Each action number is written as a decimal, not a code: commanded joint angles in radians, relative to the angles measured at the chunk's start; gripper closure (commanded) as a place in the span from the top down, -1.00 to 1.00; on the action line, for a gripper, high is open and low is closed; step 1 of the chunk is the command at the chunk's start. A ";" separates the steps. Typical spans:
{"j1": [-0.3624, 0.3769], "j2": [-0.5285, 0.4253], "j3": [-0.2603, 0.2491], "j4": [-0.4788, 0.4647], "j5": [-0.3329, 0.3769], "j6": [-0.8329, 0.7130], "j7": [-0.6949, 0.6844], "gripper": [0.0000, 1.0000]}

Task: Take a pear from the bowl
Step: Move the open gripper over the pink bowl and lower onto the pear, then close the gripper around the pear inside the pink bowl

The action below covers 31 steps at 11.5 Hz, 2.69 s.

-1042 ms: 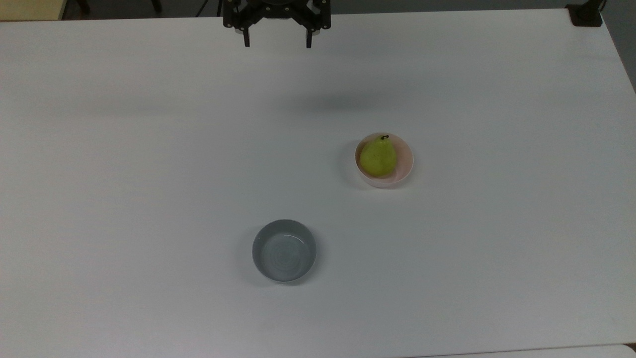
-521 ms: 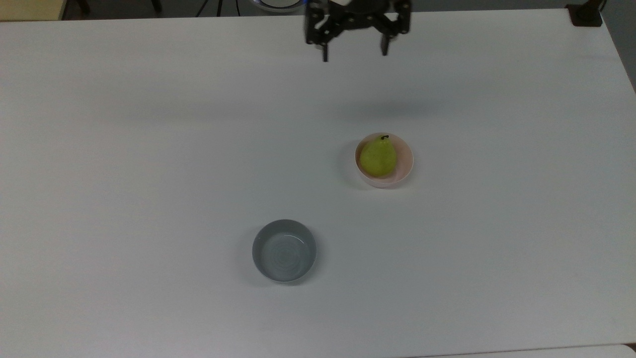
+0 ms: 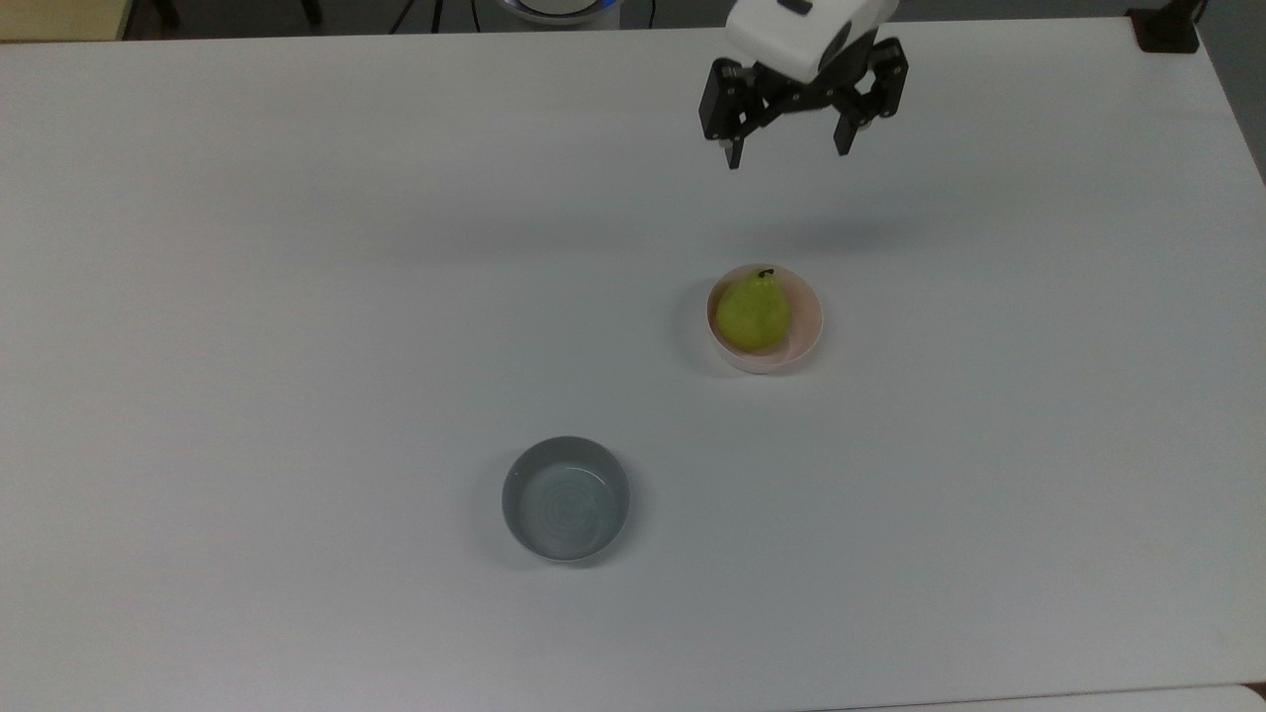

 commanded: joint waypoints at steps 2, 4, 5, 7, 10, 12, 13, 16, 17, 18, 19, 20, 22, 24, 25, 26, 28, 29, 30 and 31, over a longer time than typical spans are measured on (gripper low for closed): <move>0.011 0.076 -0.003 -0.038 -0.037 0.134 0.019 1.00; 0.013 0.133 -0.003 -0.038 -0.079 0.141 0.020 1.00; 0.013 0.154 -0.003 -0.044 -0.086 0.154 0.020 1.00; 0.011 0.192 -0.006 -0.060 -0.096 0.192 0.022 1.00; 0.014 0.225 -0.006 -0.063 -0.138 0.230 0.094 1.00; 0.014 0.245 -0.006 -0.063 -0.152 0.238 0.108 1.00; 0.014 0.254 -0.006 -0.063 -0.155 0.241 0.111 1.00; 0.028 0.266 -0.006 -0.074 -0.155 0.264 0.112 1.00; 0.028 0.275 -0.006 -0.074 -0.158 0.267 0.112 1.00; 0.031 0.280 -0.006 -0.074 -0.161 0.267 0.114 1.00; 0.031 0.282 -0.006 -0.074 -0.162 0.269 0.114 1.00; 0.031 0.288 -0.006 -0.074 -0.167 0.269 0.114 1.00; 0.031 0.294 -0.006 -0.074 -0.175 0.281 0.114 1.00; 0.030 0.295 -0.008 -0.077 -0.178 0.299 0.121 1.00; 0.030 0.297 -0.008 -0.077 -0.182 0.300 0.121 0.97; 0.030 0.299 -0.008 -0.080 -0.185 0.300 0.121 0.95; 0.028 0.305 -0.009 -0.083 -0.198 0.304 0.121 0.72; 0.028 0.308 -0.009 -0.084 -0.204 0.306 0.121 0.65; 0.028 0.308 -0.009 -0.089 -0.208 0.306 0.120 0.58; 0.026 0.308 -0.009 -0.089 -0.214 0.306 0.120 0.50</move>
